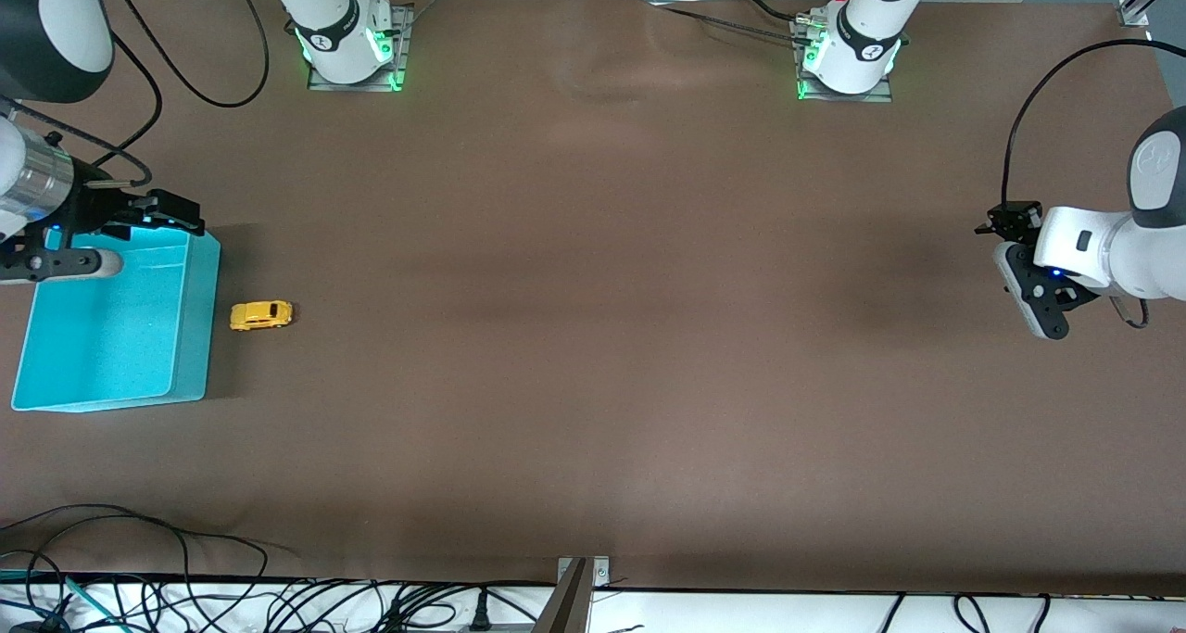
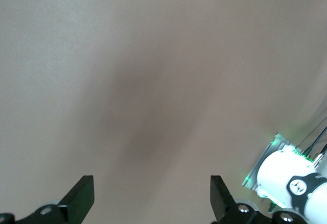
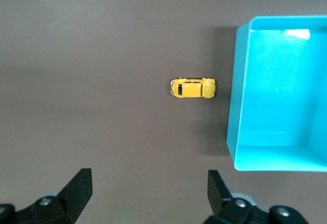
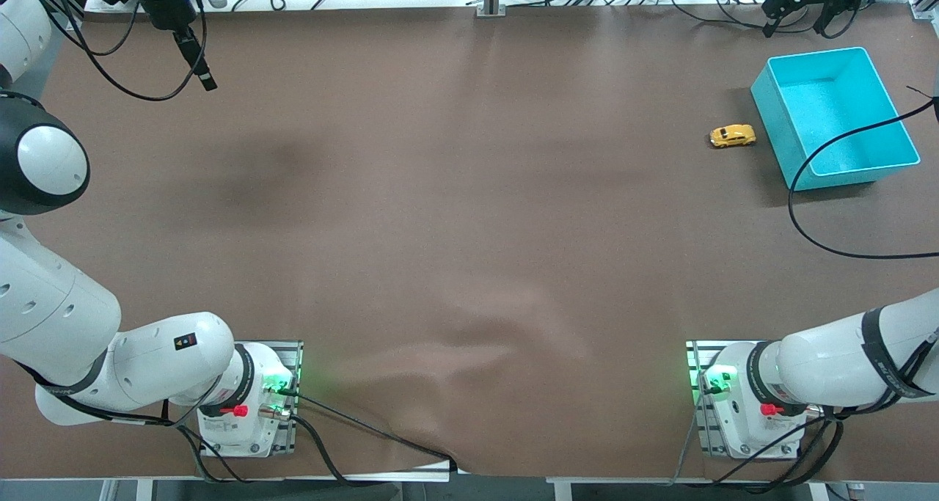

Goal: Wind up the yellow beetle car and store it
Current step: 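Move the right gripper over the car while the left gripper retracts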

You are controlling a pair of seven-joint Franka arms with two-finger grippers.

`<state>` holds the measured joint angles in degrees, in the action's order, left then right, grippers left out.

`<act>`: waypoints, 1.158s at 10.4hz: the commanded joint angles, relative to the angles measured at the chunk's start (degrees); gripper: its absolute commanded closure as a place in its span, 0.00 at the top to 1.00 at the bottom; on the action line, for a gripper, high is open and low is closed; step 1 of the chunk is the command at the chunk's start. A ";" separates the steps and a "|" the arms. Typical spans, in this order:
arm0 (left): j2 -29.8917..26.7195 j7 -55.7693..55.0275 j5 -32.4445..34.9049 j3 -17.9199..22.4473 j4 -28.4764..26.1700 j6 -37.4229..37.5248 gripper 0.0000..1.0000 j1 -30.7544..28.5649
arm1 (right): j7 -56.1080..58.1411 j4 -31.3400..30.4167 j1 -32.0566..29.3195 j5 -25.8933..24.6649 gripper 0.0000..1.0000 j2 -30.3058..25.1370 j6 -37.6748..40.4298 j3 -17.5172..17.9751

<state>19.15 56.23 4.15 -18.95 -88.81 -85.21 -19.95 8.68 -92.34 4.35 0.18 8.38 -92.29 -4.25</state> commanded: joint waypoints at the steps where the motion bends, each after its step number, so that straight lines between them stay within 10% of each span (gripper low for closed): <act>1: -2.45 -7.33 0.69 -2.40 1.35 1.72 1.00 -0.09 | 8.34 -0.47 0.22 -0.35 1.00 0.40 0.01 -0.15; 7: -4.29 -32.02 0.68 -9.35 6.99 5.94 1.00 0.78 | 34.71 -5.73 0.40 -4.75 1.00 0.76 -6.05 -0.24; 10: -9.21 -34.26 0.16 8.70 4.71 -1.31 1.00 18.33 | 44.57 -10.83 0.05 -4.84 1.00 0.76 -11.59 -0.67; 12: -14.29 -34.69 -4.47 11.90 -3.43 -8.53 1.00 19.24 | 50.79 -15.12 -0.13 -4.84 1.00 0.58 -16.84 -2.33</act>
<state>10.14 22.19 2.90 -10.50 -84.59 -88.74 -1.69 54.72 -103.48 4.40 -3.96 10.12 -105.40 -5.37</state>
